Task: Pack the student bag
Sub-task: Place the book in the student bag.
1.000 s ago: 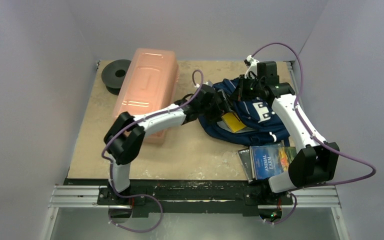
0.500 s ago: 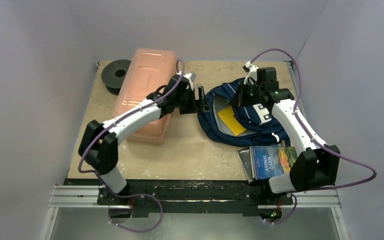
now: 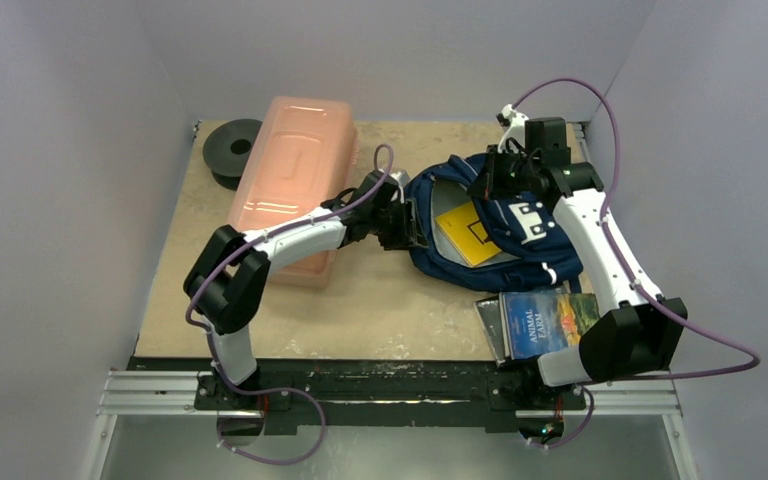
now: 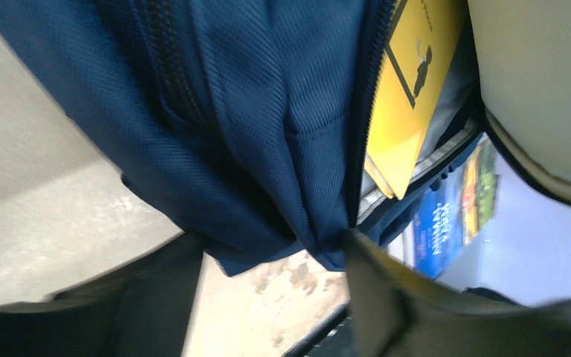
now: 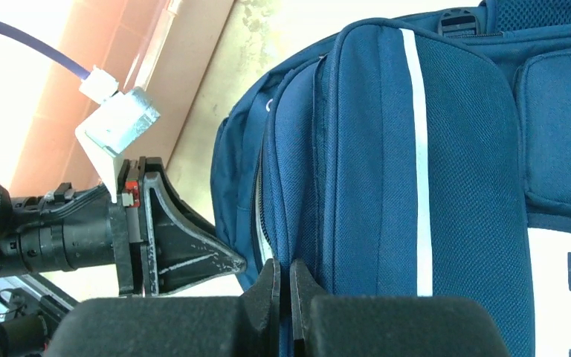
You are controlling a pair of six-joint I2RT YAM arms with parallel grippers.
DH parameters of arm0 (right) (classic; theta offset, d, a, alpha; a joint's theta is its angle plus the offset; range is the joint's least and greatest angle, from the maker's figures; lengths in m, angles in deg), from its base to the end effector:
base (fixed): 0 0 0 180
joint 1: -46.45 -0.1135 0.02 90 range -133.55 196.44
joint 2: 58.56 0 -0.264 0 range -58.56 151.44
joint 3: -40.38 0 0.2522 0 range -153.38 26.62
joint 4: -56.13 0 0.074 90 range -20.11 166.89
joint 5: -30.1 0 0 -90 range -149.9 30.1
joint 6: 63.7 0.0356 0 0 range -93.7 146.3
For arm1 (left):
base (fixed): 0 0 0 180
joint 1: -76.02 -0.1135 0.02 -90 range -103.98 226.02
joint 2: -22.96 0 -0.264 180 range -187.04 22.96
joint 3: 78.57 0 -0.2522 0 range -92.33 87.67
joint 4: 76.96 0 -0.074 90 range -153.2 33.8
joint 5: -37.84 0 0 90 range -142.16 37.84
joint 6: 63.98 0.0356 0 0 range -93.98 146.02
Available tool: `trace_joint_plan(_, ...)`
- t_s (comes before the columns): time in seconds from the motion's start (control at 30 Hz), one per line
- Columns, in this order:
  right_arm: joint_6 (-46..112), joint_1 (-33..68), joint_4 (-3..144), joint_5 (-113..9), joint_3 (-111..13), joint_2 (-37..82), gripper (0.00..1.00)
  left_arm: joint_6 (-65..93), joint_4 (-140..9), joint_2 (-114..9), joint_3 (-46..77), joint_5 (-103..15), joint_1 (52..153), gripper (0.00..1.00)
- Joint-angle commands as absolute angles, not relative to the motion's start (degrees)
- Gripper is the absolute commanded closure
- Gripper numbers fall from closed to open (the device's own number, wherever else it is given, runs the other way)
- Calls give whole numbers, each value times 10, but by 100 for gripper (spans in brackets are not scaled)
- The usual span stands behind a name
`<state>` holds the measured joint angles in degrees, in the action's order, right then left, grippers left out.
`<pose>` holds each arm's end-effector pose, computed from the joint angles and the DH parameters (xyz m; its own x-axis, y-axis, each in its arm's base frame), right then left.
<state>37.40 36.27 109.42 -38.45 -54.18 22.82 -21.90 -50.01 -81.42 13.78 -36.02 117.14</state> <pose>0.3008 0.0672 0.3630 -0.7069 0.0551 -0.7051 -0.3095 0.8724 0.3784 0.2988 -0.2740 0.2219 -0.9299 -0.1346 -0.3422 0.1387 0.7335 -0.6654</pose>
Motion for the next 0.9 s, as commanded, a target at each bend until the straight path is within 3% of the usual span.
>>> trace_joint_plan(0.0,398,360,1029,-358,-610,228,100,-242,-622,-787,113,-286,1151,100)
trace_joint_plan(0.23,371,360,1132,-482,-793,321,100,-243,-580,-703,8,-268,1166,100)
trace_joint_plan(0.37,375,359,1094,-483,-703,314,100,-290,-623,-706,85,-210,1167,100)
trace_joint_plan(0.63,368,358,1014,-396,-505,284,100,-248,-633,-685,194,-233,1170,100)
trace_joint_plan(0.67,362,359,1017,-386,-500,276,97,-243,-635,-685,206,-238,1170,100)
trace_joint_plan(0.7,356,358,1020,-379,-498,270,86,-240,-640,-684,221,-243,1170,100)
trace_joint_plan(0.77,347,353,1025,-366,-499,262,55,-236,-649,-685,245,-256,1170,100)
trace_joint_plan(0.8,341,342,1026,-370,-503,261,44,-233,-651,-686,253,-261,1170,100)
trace_joint_plan(0.87,341,306,1020,-406,-526,268,35,-228,-650,-692,263,-263,1170,100)
